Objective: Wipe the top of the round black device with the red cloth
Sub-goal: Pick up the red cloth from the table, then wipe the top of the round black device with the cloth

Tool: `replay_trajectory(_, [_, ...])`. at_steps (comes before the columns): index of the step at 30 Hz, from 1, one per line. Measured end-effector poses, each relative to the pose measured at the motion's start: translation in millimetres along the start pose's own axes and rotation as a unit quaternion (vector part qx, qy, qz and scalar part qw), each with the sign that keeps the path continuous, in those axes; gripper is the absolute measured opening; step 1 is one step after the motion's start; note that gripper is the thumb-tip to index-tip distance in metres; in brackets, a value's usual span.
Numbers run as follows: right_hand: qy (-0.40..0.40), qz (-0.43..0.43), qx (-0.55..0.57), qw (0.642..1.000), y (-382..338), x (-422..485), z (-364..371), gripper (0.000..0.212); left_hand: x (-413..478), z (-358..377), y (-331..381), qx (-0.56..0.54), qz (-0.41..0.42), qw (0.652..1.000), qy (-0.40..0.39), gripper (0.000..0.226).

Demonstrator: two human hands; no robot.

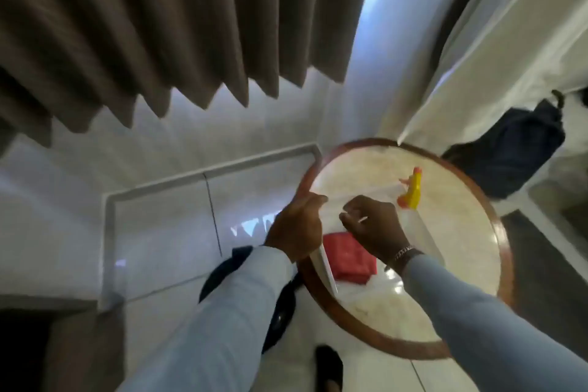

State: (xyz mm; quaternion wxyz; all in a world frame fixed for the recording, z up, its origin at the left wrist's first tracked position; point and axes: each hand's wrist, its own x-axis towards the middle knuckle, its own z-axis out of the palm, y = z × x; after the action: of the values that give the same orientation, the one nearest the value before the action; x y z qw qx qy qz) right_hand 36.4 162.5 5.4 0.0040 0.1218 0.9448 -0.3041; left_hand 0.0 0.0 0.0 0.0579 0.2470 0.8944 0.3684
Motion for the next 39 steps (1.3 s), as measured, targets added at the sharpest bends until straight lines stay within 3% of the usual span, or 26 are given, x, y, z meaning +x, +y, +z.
replay_trajectory(2, [0.041, 0.067, 0.007, 0.997, 38, -1, 23, 0.016, 9, 44, -8, -0.035, -0.014, 0.997, -0.074, 0.04])
replay_trajectory(4, [0.03, 0.149, -0.015, 0.988, 88, -5, 55, 0.029, 21, 98, -15, -0.031, -0.061, 0.984, -0.162, 0.048])
replay_trajectory(7, [0.006, 0.197, -0.016, 0.98, 120, -14, 82, 0.055, 36, 138, -29, 0.056, -0.125, 0.961, -0.242, 0.059])
replay_trajectory(10, [0.014, 0.214, 0.005, 0.977, 141, -13, 106, 0.06, 55, 165, -37, 0.19, -0.076, 0.94, -0.272, 0.047])
replay_trajectory(13, [0.007, 0.238, 0.038, 0.971, 153, -9, 116, 0.062, 62, 176, -40, 0.209, -0.085, 0.936, -0.271, 0.045])
replay_trajectory(16, [0.003, 0.243, 0.092, 0.966, 152, -6, 107, 0.077, 62, 171, -39, 0.104, -0.1, 0.956, -0.254, 0.03])
replay_trajectory(19, [-0.011, 0.227, 0.141, 0.964, 141, -5, 87, 0.071, 55, 152, -39, 0.01, -0.077, 0.974, -0.213, 0.022])
replay_trajectory(23, [-0.09, 0.166, 0.157, 0.969, 106, -6, 65, 0.033, 37, 106, -50, -0.161, -0.071, 0.965, -0.193, 0.028])
replay_trajectory(27, [-0.111, 0.057, 0.14, 0.982, 50, -9, 76, 0.053, -1, 57, -81, -0.289, -0.071, 0.938, -0.176, 0.033])
replay_trajectory(30, [-0.112, -0.005, 0.181, 0.977, 23, -14, 112, 0.042, -34, 31, -116, -0.337, -0.079, 0.935, -0.078, 0.038])
replay_trajectory(32, [-0.147, -0.002, 0.219, 0.965, 12, -21, 152, 0.032, -56, 22, -149, -0.327, -0.127, 0.936, -0.005, 0.049])
replay_trajectory(34, [-0.154, 0.001, 0.23, 0.961, 4, -27, 196, 0.031, -79, 18, -187, -0.321, -0.197, 0.926, 0.015, 0.07])
replay_trajectory(39, [-0.12, -0.032, 0.114, 0.986, 6, -30, 299, 0.04, -154, 48, -302, -0.173, -0.289, 0.939, -0.066, 0.123])
